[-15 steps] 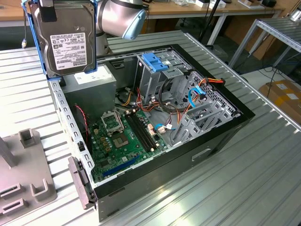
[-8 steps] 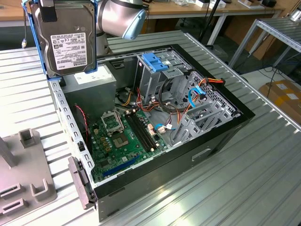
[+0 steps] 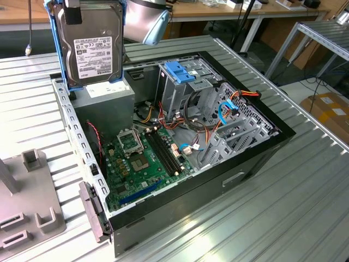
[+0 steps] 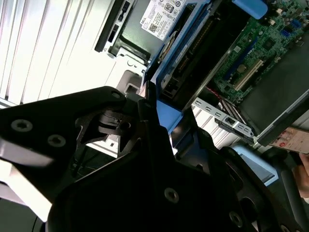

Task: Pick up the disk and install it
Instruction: 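Pick up the disk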

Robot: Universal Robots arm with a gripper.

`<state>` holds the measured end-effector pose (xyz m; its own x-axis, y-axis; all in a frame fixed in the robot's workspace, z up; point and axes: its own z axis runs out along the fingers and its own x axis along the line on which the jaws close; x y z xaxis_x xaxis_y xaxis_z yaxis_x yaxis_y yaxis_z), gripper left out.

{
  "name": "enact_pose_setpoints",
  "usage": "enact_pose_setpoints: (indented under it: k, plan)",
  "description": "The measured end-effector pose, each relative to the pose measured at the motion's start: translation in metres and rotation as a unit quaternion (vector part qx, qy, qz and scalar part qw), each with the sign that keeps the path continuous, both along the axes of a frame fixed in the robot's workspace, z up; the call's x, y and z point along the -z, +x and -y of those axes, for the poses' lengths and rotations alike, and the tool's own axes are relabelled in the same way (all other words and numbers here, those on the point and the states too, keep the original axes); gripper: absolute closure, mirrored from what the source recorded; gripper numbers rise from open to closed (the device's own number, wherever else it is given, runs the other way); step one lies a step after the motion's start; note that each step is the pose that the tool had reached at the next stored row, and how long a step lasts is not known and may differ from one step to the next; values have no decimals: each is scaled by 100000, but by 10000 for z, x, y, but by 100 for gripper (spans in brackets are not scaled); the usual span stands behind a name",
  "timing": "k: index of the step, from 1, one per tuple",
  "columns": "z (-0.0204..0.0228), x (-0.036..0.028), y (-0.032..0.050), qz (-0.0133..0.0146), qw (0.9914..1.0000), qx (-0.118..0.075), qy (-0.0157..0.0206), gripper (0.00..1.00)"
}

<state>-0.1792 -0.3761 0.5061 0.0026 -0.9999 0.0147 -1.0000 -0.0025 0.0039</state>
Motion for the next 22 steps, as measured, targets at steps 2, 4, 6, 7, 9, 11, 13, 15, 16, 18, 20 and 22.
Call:
enact_pose_setpoints:
  k: [2,4,6,7,9,11,13,15,16,18,20,22]
  plan:
    - [0,0,30,-1,100000,2,0,64]
    - [0,0,32,0,100000,1,2,64]
    - [0,0,32,-1,100000,0,0,64]
    - [0,0,32,-1,100000,0,1,64]
    - [0,0,32,1,100000,2,0,64]
    - [0,0,33,-3,100000,1,-3,64]
    - [0,0,33,0,100000,0,0,64]
    - [0,0,36,0,100000,-6,0,64]
    - [0,0,40,-2,100000,-11,-3,64]
    - [0,0,93,-3,100000,-2,0,64]
    - [0,-1,127,-4,100000,0,-5,64]
    - [1,0,142,5,100000,-2,4,64]
